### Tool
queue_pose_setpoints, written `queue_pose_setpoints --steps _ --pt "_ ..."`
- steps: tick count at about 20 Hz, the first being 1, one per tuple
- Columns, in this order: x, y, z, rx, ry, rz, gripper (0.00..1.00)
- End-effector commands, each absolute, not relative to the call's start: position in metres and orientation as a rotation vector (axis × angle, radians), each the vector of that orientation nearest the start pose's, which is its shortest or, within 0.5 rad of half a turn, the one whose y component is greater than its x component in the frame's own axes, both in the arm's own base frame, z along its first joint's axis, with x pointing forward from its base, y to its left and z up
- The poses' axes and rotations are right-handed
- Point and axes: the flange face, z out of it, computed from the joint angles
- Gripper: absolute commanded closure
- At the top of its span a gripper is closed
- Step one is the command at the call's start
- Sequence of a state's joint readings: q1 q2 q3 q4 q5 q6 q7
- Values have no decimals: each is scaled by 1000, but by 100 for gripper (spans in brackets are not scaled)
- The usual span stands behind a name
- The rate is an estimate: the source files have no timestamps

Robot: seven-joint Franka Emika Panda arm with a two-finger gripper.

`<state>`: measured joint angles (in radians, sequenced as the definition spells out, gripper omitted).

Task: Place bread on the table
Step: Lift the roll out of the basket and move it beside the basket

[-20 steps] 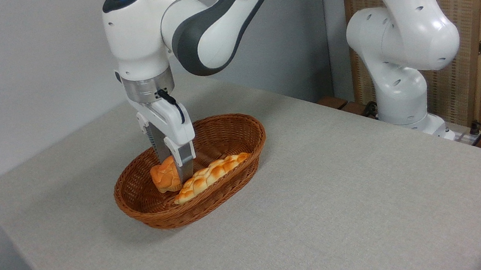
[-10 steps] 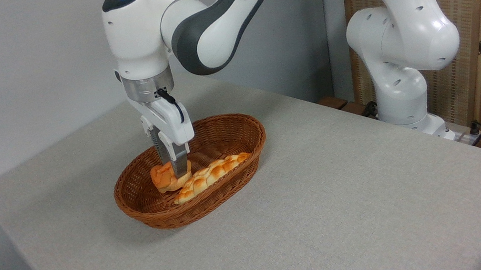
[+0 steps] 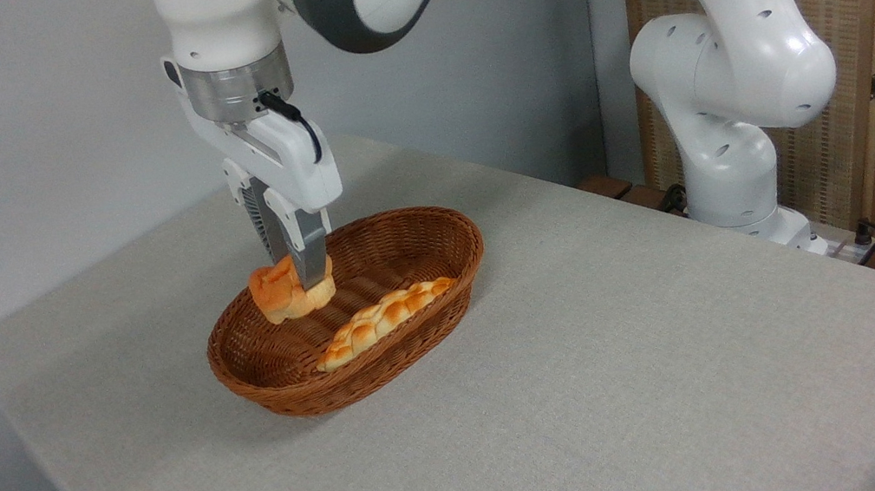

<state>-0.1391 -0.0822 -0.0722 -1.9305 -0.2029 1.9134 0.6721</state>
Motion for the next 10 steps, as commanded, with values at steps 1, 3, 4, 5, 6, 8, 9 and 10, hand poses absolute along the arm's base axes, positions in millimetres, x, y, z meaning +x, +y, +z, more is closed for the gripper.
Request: queue_pose_setpoints --steps 1,3,4,5,6,8,9,10 --pt "546 -60 530 -3035 1313 -232 51" --pt "556 -19 523 -3017 1299 -275 51" --pt "561 -12 517 -3010 1298 -283 51" --pt "566 -9 510 -3002 1296 -291 51" --pt "572 -4 501 -2990 1276 -293 51" --pt "579 -1 489 -2954 1266 -274 25" --pt "581 0 482 -2935 1272 -242 19" --pt "583 0 479 -2923 1270 -225 16"
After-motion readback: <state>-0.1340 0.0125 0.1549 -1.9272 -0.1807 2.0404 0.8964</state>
